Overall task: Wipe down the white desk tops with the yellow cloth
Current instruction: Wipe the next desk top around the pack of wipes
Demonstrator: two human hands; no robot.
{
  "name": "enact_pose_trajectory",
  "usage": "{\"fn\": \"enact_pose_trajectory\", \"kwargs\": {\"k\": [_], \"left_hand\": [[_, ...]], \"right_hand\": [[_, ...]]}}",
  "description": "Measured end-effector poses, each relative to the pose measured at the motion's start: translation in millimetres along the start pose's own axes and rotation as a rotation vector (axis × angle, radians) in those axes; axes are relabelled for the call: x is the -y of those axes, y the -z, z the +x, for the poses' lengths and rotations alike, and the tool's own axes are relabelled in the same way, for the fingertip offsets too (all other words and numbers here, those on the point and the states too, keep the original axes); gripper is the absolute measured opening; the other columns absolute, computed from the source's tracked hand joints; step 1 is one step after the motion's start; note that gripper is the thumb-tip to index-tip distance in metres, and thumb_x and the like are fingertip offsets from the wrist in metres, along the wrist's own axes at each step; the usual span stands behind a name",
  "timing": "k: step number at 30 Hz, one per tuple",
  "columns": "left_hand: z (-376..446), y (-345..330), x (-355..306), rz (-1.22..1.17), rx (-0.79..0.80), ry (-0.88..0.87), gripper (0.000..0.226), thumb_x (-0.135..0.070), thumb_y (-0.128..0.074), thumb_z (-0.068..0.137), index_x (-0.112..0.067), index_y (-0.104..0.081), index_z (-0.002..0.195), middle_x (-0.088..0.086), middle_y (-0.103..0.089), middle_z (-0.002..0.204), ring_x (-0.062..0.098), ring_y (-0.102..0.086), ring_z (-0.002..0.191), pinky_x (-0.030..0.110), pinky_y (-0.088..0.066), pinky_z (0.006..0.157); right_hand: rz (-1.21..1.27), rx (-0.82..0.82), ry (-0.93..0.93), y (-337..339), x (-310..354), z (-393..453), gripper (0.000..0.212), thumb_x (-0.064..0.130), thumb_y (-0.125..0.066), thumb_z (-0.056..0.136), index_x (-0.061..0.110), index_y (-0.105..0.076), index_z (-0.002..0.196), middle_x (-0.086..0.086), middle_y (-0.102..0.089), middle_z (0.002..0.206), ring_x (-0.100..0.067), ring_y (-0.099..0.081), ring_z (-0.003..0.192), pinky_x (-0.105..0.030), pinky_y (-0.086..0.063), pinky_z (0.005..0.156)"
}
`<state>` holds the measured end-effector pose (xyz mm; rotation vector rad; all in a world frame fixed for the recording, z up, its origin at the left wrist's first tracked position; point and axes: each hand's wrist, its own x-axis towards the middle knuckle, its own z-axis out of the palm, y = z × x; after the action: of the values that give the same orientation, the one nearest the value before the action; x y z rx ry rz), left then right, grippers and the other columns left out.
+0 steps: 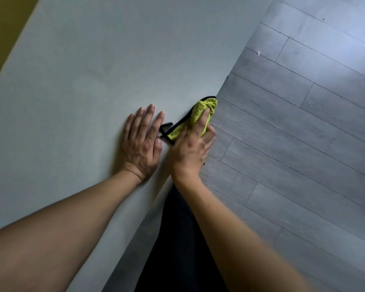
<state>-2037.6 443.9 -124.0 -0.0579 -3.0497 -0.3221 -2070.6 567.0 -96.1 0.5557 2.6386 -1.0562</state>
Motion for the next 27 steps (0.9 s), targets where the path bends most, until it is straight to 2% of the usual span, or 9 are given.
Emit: {"fn": "enact_pose_trajectory", "kwargs": {"k": [2, 6, 10, 13, 16, 19, 23, 27], "left_hand": [[0.7, 0.1, -0.4, -0.004, -0.004, -0.002, 0.061, -0.033, -0.030, 0.103, -0.013, -0.042, 0.159, 0.013, -0.033, 0.168, 0.033, -0.029, 0.156, 0.055, -0.022, 0.127], [0.9, 0.9, -1.3, -0.009, -0.010, 0.005, 0.061, -0.032, -0.032, 0.102, -0.013, -0.041, 0.160, 0.014, -0.033, 0.168, 0.034, -0.030, 0.156, 0.056, -0.022, 0.127], [1.5, 1.3, -1.3, -0.026, -0.023, 0.004, 0.061, -0.031, -0.034, 0.101, -0.014, -0.042, 0.160, 0.012, -0.033, 0.168, 0.033, -0.029, 0.156, 0.055, -0.021, 0.127], [2.5, 2.8, -1.4, -0.034, -0.031, 0.003, 0.061, -0.029, -0.035, 0.101, -0.014, -0.042, 0.159, 0.012, -0.034, 0.168, 0.034, -0.030, 0.156, 0.054, -0.020, 0.128], [2.3, 3.8, -0.9, -0.030, -0.036, 0.001, 0.061, -0.028, -0.036, 0.100, -0.014, -0.043, 0.159, 0.013, -0.035, 0.167, 0.034, -0.031, 0.155, 0.052, -0.019, 0.128], [3.6, 4.3, -1.5, -0.032, -0.049, 0.002, 0.061, -0.026, -0.037, 0.099, -0.012, -0.045, 0.158, 0.014, -0.037, 0.166, 0.035, -0.033, 0.154, 0.052, -0.020, 0.128], [5.0, 3.9, -0.3, -0.049, -0.070, -0.007, 0.061, -0.026, -0.035, 0.100, -0.009, -0.046, 0.157, 0.015, -0.039, 0.164, 0.036, -0.035, 0.153, 0.054, -0.023, 0.127], [5.5, 4.6, 0.7, -0.067, -0.072, -0.007, 0.063, -0.024, -0.038, 0.096, -0.006, -0.046, 0.156, 0.017, -0.041, 0.163, 0.038, -0.037, 0.152, 0.053, -0.024, 0.127]], "right_hand": [[0.002, 0.002, -0.016, 0.6, 2.8, 13.8, 0.067, 0.040, -0.031, 0.104, 0.030, -0.001, 0.162, -0.015, -0.030, 0.147, -0.036, -0.038, 0.131, -0.056, -0.045, 0.100], [0.038, -0.121, -0.030, 10.0, 23.1, 88.1, 0.066, 0.028, -0.038, 0.105, 0.026, -0.008, 0.163, -0.016, -0.036, 0.142, -0.036, -0.039, 0.125, -0.055, -0.041, 0.106], [-0.058, -0.176, -0.035, 33.4, 46.0, 171.9, 0.064, 0.018, -0.035, 0.104, 0.023, -0.011, 0.163, -0.012, -0.033, 0.146, -0.031, -0.040, 0.127, -0.043, -0.039, 0.108], [-0.089, -0.222, -0.019, 42.2, 50.8, 200.7, 0.064, 0.014, -0.033, 0.102, 0.021, -0.013, 0.162, -0.012, -0.035, 0.144, -0.029, -0.042, 0.125, -0.042, -0.043, 0.105], [-0.040, -0.203, -0.014, 35.6, 46.0, 171.9, 0.066, 0.016, -0.035, 0.100, 0.022, -0.012, 0.162, -0.011, -0.034, 0.142, -0.030, -0.041, 0.124, -0.045, -0.042, 0.105], [0.050, -0.132, 0.006, 15.0, 21.9, 92.2, 0.066, 0.026, -0.037, 0.104, 0.028, -0.009, 0.163, -0.014, -0.035, 0.142, -0.036, -0.038, 0.130, -0.051, -0.040, 0.106], [0.049, -0.072, 0.037, -12.1, -9.6, -9.9, 0.065, 0.034, -0.039, 0.105, 0.029, -0.009, 0.163, -0.016, -0.035, 0.140, -0.037, -0.042, 0.126, -0.057, -0.048, 0.096], [0.005, -0.109, 0.033, -16.7, -10.7, -7.7, 0.064, 0.035, -0.039, 0.106, 0.027, -0.010, 0.162, -0.016, -0.036, 0.139, -0.036, -0.042, 0.125, -0.055, -0.048, 0.097]]}}
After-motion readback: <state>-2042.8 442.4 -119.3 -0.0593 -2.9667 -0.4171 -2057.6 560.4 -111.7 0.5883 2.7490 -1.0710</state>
